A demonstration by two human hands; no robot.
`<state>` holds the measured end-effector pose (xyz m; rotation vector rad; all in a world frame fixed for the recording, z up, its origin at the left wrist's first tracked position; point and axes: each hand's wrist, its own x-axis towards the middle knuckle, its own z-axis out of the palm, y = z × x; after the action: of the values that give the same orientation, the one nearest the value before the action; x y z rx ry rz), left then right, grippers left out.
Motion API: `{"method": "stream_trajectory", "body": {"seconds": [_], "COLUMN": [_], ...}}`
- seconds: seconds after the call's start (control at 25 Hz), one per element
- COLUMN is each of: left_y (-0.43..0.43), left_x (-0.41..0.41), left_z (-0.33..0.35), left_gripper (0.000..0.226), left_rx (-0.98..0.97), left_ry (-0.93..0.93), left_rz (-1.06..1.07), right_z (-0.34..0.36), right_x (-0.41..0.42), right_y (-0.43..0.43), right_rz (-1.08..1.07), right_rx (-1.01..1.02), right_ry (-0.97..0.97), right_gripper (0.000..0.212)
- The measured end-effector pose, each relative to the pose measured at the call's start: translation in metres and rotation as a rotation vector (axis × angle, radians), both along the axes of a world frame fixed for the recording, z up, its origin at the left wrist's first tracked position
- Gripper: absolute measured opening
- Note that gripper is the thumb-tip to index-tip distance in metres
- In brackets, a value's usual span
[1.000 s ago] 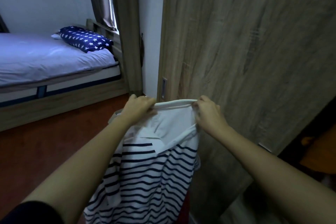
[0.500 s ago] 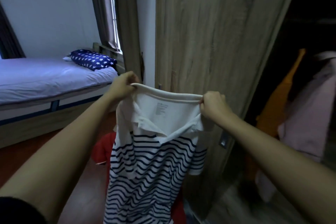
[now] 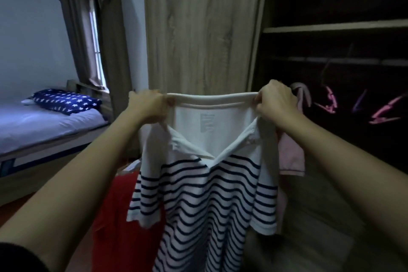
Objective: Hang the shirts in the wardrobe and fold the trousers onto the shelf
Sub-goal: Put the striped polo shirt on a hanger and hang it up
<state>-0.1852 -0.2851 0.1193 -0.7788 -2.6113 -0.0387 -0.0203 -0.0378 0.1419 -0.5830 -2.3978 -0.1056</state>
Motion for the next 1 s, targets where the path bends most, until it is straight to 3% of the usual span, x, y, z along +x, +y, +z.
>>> {"method": "stream_trajectory", "body": {"seconds": [0.08,0.16,0.28,0.36,0.44,0.56,0.72,1.0], "left_y": [0.024,0.049,0.081,0.102,0.123,0.145,0.160,0.179], "left_x": [0.004,0.008,0.021,0.034,0.047,0.057,0.049,0.036], "left_z": [-0.004,-0.021,-0.023,-0.016,-0.017,-0.033,-0.037,-0.029], "left_gripper": [0.077,0.070,0.042,0.031,0.026,0.024,0.023,0.026], "left_rx": [-0.151,-0.178,0.108,0.349,0.453,0.363,0.342,0.407], "left_ry": [-0.215,-0.266,-0.105,0.020,0.102,0.085,0.154,-0.112], "left_rz": [-0.050,-0.142,-0.158,-0.139,-0.169,-0.262,-0.413,-0.630], "right_z": [-0.003,-0.013,-0.023,-0.022,-0.020,-0.023,-0.026,-0.028], "right_x": [0.015,0.031,0.053,0.065,0.077,0.093,0.120,0.150], "right_y": [0.013,0.024,0.039,0.046,0.052,0.060,0.073,0.074], "right_rz": [-0.065,-0.140,-0.252,-0.306,-0.357,-0.428,-0.496,-0.447], "right_rx": [0.004,-0.043,-0.121,-0.121,-0.122,-0.177,-0.192,-0.377], "right_ry": [-0.010,-0.080,-0.146,-0.135,-0.147,-0.228,-0.073,-0.075], "right_gripper": [0.028,0.034,0.043,0.046,0.040,0.031,0.018,0.015]}}
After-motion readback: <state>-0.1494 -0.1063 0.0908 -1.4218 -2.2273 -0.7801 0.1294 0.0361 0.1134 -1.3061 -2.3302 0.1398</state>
